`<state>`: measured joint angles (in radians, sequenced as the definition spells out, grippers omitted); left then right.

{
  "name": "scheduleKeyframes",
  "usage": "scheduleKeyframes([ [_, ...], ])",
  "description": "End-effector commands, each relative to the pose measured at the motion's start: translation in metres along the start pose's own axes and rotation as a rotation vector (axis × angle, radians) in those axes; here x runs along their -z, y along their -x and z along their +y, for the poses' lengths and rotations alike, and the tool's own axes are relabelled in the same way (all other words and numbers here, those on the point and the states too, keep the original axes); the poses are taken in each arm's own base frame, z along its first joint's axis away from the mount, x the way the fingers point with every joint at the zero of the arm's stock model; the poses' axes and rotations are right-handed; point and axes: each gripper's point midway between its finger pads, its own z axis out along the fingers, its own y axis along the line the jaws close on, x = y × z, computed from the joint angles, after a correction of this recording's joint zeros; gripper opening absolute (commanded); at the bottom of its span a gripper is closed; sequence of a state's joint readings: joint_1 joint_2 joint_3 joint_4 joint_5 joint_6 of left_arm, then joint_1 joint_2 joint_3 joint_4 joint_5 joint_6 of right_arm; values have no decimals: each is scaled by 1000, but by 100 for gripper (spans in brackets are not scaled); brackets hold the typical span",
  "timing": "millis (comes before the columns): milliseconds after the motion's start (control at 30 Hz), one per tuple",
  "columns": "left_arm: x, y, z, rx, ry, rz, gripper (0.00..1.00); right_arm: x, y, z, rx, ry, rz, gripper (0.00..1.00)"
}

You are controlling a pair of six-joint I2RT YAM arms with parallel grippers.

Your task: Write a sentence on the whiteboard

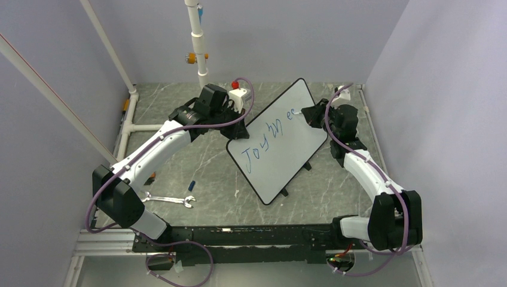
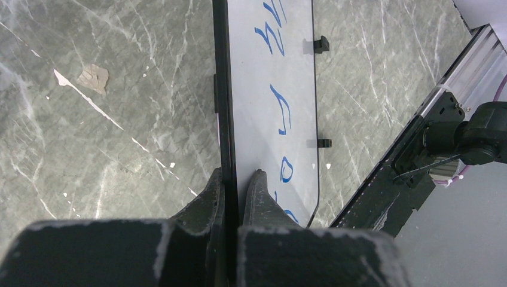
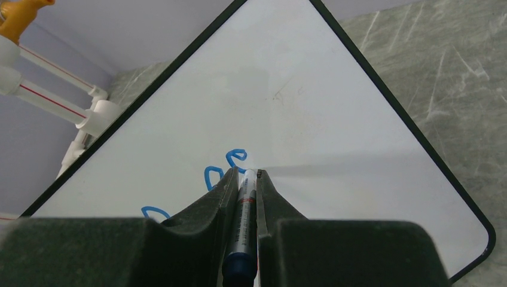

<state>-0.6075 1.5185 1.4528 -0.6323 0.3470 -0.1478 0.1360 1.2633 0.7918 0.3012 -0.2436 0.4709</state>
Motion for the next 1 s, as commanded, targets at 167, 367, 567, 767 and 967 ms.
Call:
scheduleKeyframes([
  [167,-6,-26,56,-229,219,109,0,-11,20,6,17,-5,-15,0],
  [367,-6,-25,56,-232,219,107,0,-15,26,10,13,9,-20,0],
  [567,-6,-25,55,-230,216,106,0,-15,21,13,-1,30,-9,0],
  [767,-5,-25,55,-232,216,105,0,-11,8,10,-7,34,12,0],
  [967,-5,-25,55,-230,215,104,0,-8,-2,-3,-9,-22,27,0],
])
